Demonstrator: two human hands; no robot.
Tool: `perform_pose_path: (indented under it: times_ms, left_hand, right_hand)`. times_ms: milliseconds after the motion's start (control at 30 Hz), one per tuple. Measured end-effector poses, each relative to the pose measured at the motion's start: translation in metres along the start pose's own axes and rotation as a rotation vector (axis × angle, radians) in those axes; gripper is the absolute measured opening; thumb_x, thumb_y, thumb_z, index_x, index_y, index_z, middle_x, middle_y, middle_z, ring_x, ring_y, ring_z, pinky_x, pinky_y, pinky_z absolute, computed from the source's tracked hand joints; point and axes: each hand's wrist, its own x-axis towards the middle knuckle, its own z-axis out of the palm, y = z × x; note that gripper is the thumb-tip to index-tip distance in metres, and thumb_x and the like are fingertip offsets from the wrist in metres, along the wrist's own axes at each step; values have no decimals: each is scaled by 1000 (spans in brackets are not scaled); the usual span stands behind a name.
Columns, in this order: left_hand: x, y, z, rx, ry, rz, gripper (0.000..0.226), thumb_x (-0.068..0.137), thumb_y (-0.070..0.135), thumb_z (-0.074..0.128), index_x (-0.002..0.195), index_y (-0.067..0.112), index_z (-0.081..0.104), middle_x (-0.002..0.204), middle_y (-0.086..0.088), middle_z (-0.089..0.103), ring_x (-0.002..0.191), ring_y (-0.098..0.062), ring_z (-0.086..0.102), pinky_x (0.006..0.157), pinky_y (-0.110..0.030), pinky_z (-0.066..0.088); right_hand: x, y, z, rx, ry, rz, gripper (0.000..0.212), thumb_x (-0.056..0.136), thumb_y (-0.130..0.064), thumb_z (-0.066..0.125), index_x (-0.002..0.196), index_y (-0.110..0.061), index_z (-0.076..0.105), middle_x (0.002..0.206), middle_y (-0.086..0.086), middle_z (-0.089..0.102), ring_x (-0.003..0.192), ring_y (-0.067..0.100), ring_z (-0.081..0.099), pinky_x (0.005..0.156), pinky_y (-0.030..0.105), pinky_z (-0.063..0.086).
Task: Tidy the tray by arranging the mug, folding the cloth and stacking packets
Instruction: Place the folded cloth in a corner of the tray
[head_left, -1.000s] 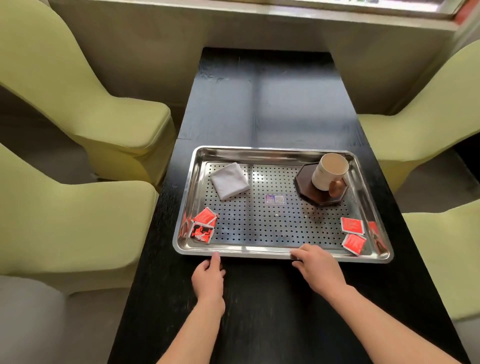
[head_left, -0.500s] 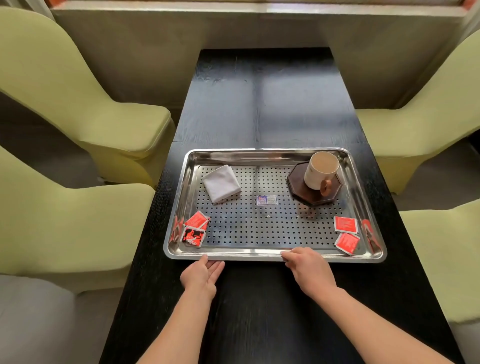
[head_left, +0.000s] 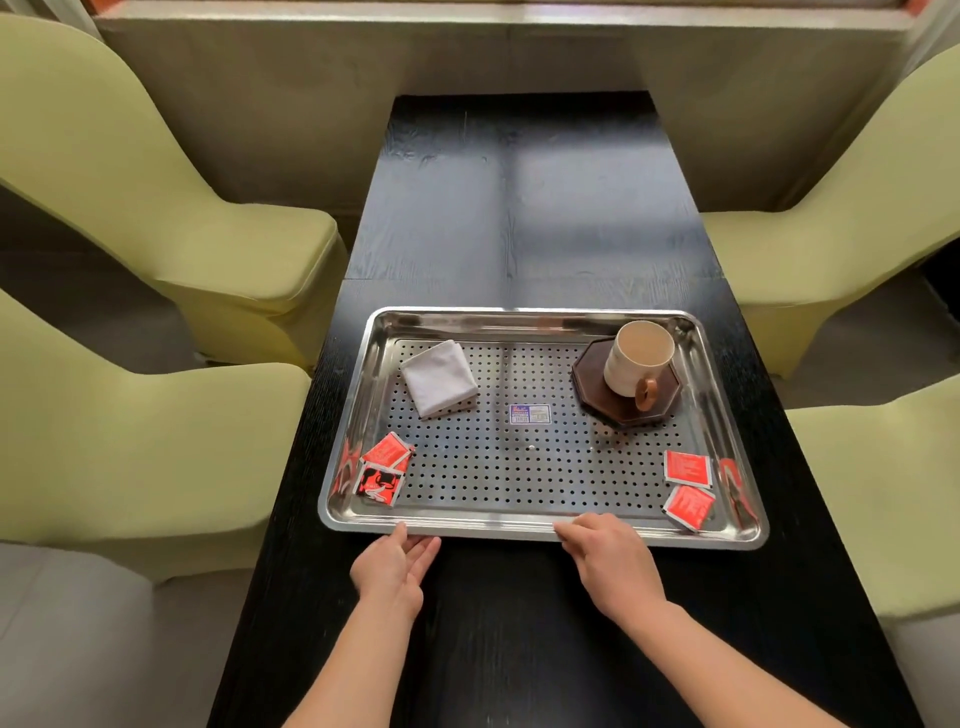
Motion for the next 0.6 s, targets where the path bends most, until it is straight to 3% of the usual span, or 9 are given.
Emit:
perform_pose_path:
  times_ms: [167,600]
  left_hand:
    - [-12,-16,-24,-1,-3,-19,5,98,4,58,102,2,60,101,-26,69,88,-38,70,66,-43,59]
    - [-31,-42,-72,31,-26,-9,16,100,4,55,107,-10,58,104,-32,67,93,-42,69,68,-44,56]
  right_hand:
    - [-25,0,3,11,-9,-10,23,97,-28,59,116,-31,72,108,-12,71,100,16,59,85,29,47]
    - [-74,-5,4,15,-32,-25,25,98,-31,57,119,-31,71,115,-13,69,107,15,59,90,30,49]
